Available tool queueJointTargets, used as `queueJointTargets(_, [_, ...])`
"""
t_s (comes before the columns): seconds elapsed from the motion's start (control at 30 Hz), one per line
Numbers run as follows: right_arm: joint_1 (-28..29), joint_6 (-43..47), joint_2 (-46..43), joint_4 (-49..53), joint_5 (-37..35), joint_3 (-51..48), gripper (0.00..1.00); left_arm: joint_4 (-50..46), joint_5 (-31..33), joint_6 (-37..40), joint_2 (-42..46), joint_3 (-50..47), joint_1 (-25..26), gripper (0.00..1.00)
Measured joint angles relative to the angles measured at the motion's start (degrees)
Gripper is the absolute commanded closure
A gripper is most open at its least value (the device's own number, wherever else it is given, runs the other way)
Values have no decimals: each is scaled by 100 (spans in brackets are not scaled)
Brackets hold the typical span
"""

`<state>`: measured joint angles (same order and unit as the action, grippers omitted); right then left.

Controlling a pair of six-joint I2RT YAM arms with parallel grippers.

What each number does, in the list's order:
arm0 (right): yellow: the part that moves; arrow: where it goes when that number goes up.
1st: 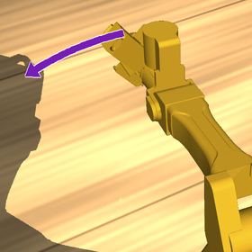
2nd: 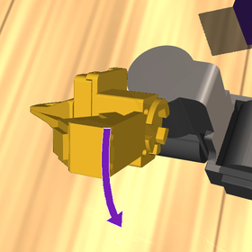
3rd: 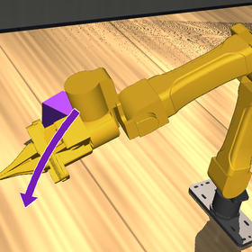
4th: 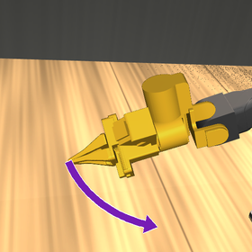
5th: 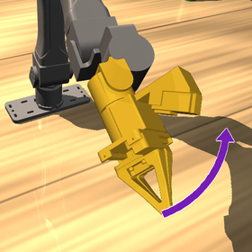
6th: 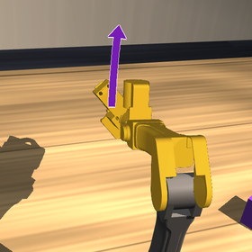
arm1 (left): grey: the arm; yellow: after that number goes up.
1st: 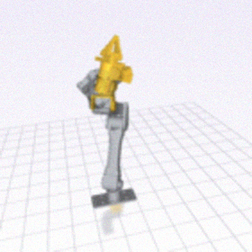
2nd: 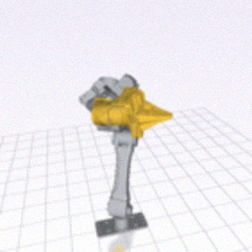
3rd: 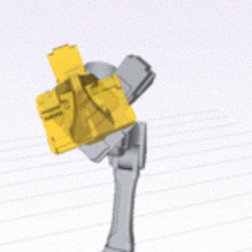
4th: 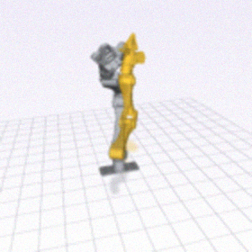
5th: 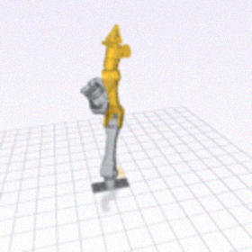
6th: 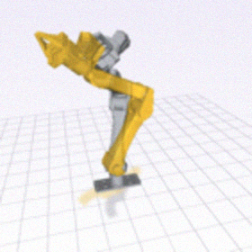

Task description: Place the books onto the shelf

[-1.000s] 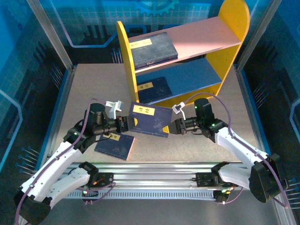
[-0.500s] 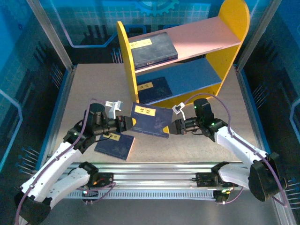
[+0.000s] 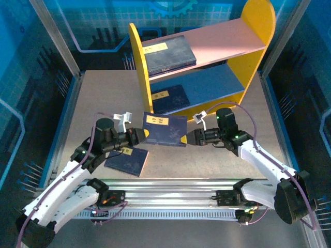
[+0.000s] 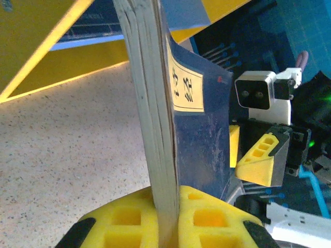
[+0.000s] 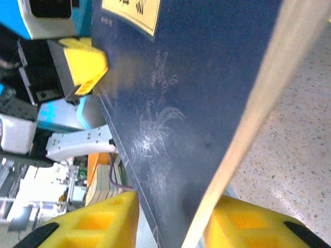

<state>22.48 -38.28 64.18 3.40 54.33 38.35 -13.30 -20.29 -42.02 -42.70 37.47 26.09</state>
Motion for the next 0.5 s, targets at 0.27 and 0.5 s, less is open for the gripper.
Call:
queueJointTargets(0.27, [-59,-485,-39,-201,-313,-175,42,476,164,-417,205,-402,0,100])
queueJointTargets(0.5, [-68,-721,-39,-195,-485,-337,30,927,186,-557,323,-651,0,100])
